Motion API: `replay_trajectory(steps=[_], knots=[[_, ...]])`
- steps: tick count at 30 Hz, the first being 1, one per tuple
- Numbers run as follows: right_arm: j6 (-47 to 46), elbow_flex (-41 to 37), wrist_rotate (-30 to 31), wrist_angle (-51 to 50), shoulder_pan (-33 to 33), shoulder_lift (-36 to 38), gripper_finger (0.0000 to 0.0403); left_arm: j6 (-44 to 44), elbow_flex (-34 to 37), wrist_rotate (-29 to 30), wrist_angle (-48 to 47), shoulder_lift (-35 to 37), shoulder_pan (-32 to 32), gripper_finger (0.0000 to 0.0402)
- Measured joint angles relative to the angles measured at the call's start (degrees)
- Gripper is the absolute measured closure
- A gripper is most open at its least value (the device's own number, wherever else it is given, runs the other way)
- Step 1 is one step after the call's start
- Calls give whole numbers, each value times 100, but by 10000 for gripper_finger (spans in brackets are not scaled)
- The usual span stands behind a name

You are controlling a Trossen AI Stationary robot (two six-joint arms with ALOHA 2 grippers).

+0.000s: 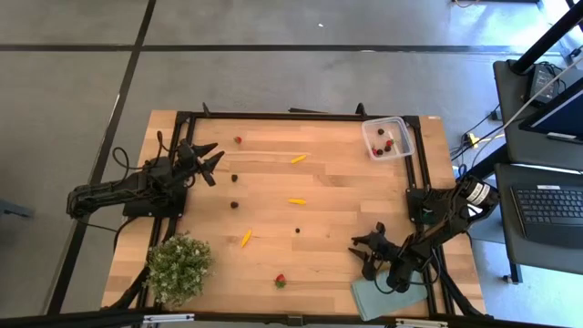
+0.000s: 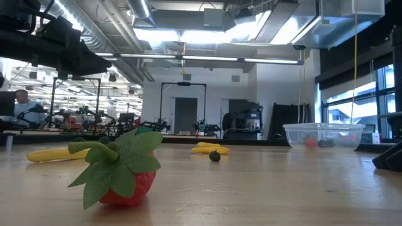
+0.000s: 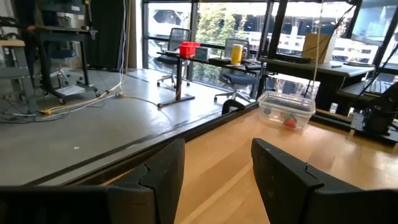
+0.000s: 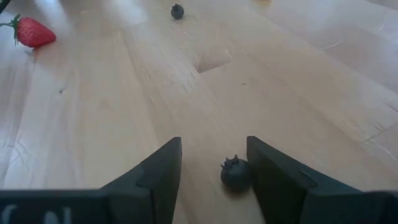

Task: Pick and placing Produce into tupperware
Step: Put the blueberry into the transparent bin

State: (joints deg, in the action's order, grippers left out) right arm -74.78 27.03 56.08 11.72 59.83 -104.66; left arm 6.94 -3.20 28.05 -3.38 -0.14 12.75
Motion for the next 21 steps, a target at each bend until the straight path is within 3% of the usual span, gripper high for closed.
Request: replay_trajectory(steps=[14,21], knots=[[-257,28,-132,-517,0,11,224,22,0,-3,0,0,-2,223],[-276,29,-117,-808,0,11,292,52,0,-17,0,0,-2,223]])
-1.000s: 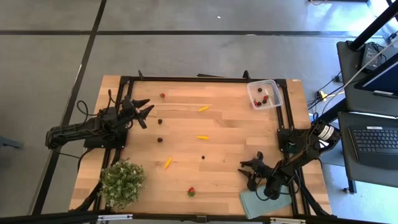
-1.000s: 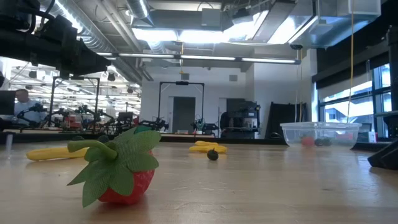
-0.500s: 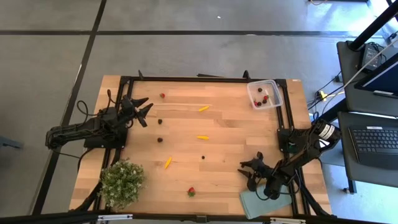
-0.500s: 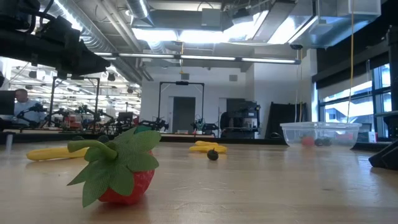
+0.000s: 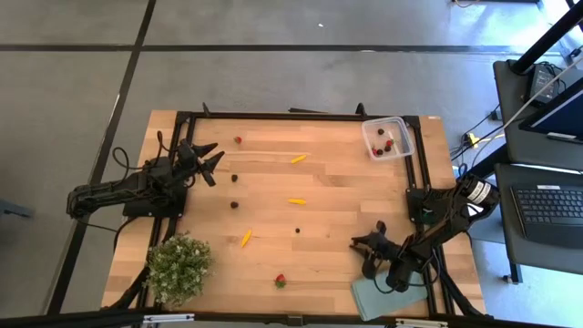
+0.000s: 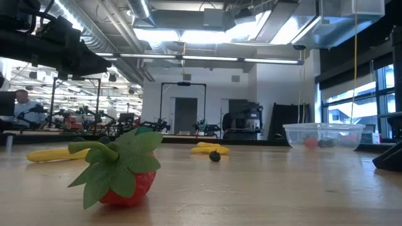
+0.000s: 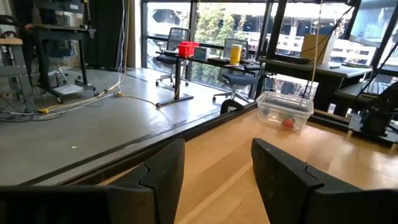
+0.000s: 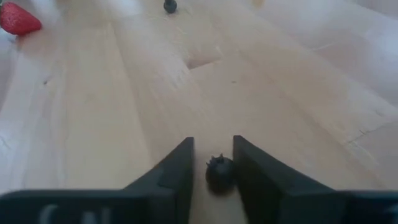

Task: Pick and placing Produce into tupperware
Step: Put the blueberry into the transparent bin

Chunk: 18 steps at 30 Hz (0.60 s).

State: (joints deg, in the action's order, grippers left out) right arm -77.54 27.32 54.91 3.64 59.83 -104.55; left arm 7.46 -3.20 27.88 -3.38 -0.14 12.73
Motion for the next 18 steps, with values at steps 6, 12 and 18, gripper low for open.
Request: replay_trajectory(steps=[6,12,18], knots=[[-45,-14,31,-60,0,-2,352,4,0,-4,0,0,0,223],[-646,-16,57,-91,0,-2,352,2,0,-9,0,0,0,223],[-1182,-41,-29,-155,-11,205,353,4,0,-13,2,0,0,223]])
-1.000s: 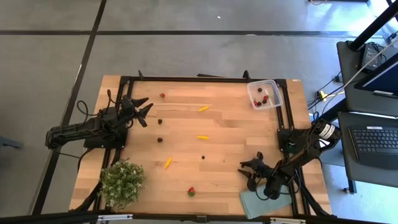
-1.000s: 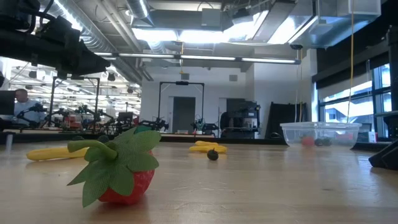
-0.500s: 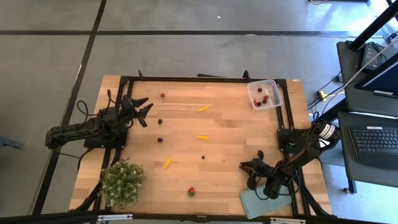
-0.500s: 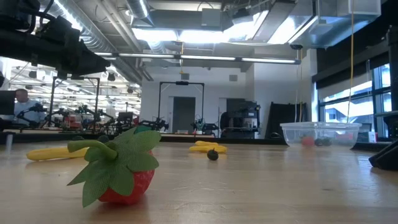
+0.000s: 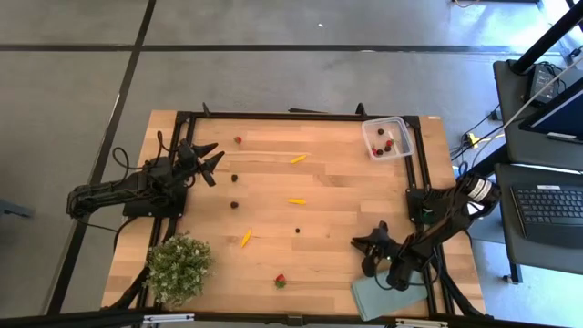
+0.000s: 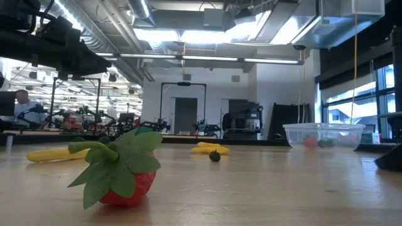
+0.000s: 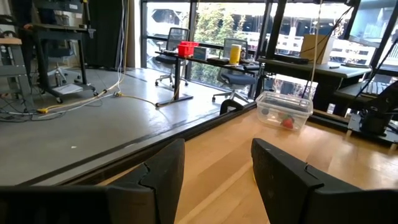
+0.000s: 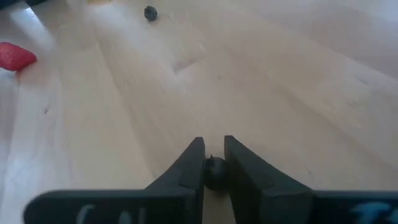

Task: Pick and placing Produce into tupperware
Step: Put the blueberry into the transparent bin

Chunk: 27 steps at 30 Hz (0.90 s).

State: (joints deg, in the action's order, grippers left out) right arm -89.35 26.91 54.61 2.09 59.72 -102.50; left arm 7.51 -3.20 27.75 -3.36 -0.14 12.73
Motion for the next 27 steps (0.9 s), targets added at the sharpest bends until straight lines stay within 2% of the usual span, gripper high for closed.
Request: replay_trajectory(steps=[7,13,17,27], knots=[[-209,-22,-701,-565,-381,980,354,-2,0,0,0,0,0,223],[-94,-21,-1022,-1218,-863,2053,354,-4,0,0,0,0,0,223],[12,-15,-1027,-1419,-1278,2864,354,-2,1,2,0,0,-2,223],[2670,3,-943,-1390,-2974,4921,354,-4,0,2,2,0,-2,223]])
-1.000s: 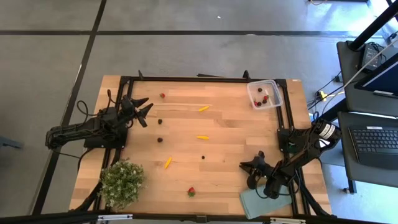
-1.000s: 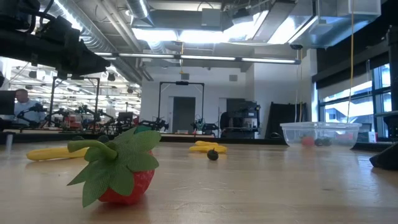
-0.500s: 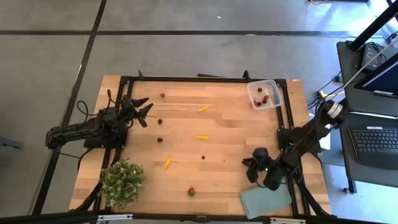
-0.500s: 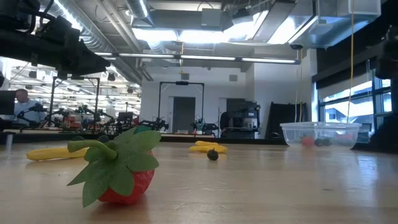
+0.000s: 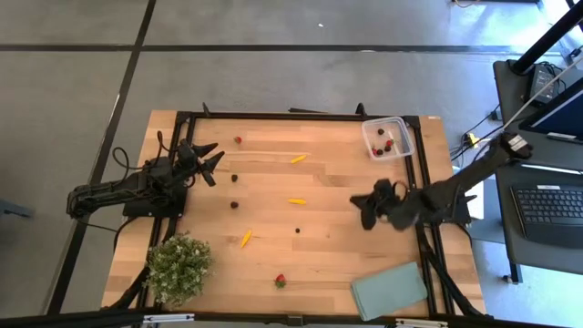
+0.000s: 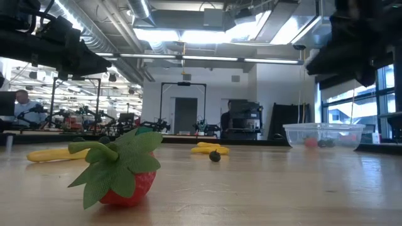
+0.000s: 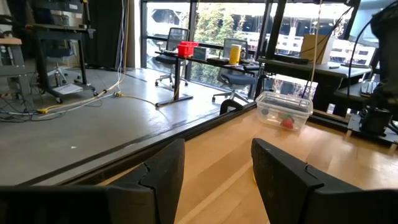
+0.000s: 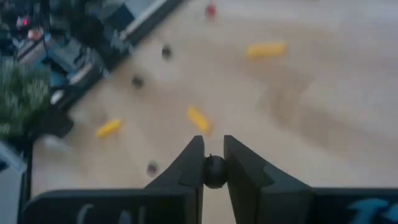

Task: Pick and placing Produce into tupperware
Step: Put the blueberry into the transparent bin

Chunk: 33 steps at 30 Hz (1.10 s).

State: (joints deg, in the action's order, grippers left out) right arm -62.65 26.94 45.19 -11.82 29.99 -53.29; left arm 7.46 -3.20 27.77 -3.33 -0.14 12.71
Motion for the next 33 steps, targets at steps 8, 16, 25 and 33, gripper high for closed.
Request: replay_trajectory(steps=[8,16,25,33], knots=[[1622,2,-841,-94,-1625,1306,354,-2,2,0,-2,0,0,223],[2989,844,-1358,-1336,-3066,1336,354,-6,0,3,-2,0,2,223],[2601,2795,-1893,-4484,-4713,724,355,-9,0,9,-2,0,2,223],[3273,3093,-2881,-4646,-5982,-411,355,-9,0,9,-2,0,2,223]])
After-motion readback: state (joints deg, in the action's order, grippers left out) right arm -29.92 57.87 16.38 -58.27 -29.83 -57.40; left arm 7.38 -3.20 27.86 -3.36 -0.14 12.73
